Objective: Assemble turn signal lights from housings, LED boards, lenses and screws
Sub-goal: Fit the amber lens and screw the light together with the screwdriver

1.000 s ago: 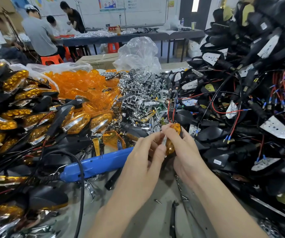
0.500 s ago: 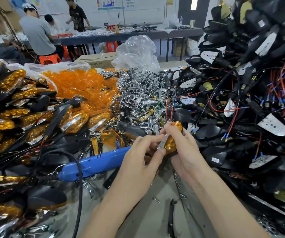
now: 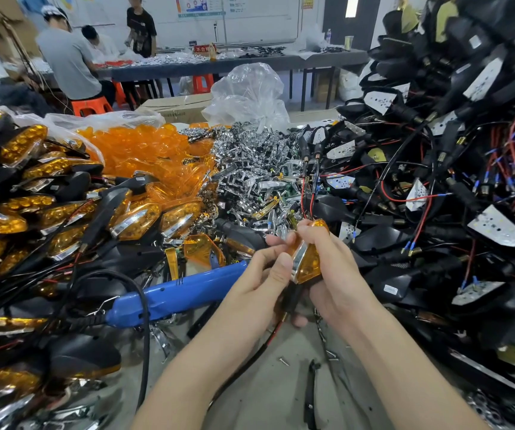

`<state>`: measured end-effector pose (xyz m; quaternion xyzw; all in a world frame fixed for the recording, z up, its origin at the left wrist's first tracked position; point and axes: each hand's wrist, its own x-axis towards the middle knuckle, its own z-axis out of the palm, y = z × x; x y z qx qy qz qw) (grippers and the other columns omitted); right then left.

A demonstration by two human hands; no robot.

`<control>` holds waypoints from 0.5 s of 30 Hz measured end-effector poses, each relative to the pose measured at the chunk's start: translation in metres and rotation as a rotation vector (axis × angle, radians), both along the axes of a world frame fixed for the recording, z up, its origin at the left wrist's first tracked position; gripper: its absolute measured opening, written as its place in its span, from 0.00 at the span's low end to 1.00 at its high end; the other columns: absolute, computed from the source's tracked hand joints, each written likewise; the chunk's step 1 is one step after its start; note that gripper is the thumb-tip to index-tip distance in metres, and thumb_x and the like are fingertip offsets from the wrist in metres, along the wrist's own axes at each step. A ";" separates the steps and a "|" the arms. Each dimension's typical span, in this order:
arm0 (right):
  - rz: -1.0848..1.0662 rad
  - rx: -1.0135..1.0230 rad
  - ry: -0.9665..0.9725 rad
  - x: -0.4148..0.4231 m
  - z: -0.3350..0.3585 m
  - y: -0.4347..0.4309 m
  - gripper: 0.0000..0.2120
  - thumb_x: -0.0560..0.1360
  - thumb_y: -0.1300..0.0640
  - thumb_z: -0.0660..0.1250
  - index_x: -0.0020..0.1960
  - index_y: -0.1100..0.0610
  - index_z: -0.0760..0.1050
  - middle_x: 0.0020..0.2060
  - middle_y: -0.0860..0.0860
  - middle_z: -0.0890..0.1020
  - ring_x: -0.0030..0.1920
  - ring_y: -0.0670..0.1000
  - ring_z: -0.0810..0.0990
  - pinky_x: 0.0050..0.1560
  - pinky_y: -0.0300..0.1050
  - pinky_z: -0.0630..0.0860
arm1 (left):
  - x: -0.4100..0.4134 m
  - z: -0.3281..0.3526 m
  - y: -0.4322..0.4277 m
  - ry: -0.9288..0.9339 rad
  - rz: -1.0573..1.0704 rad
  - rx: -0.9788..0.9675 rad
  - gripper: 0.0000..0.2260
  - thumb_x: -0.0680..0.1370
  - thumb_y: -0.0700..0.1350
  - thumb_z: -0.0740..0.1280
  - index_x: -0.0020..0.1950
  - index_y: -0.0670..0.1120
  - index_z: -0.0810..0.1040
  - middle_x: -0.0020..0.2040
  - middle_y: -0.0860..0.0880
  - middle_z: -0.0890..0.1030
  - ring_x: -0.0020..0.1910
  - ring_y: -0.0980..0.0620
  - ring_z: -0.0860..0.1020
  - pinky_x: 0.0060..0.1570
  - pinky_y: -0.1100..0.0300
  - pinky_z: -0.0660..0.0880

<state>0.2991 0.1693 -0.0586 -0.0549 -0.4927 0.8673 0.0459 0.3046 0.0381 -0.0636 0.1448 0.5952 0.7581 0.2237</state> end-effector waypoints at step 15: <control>-0.054 0.279 -0.132 0.008 0.007 -0.005 0.06 0.74 0.50 0.68 0.38 0.47 0.79 0.44 0.49 0.88 0.31 0.47 0.82 0.20 0.36 0.65 | 0.004 0.014 -0.001 -0.241 -0.112 0.084 0.18 0.83 0.46 0.56 0.68 0.37 0.72 0.45 0.41 0.79 0.38 0.48 0.74 0.36 0.55 0.67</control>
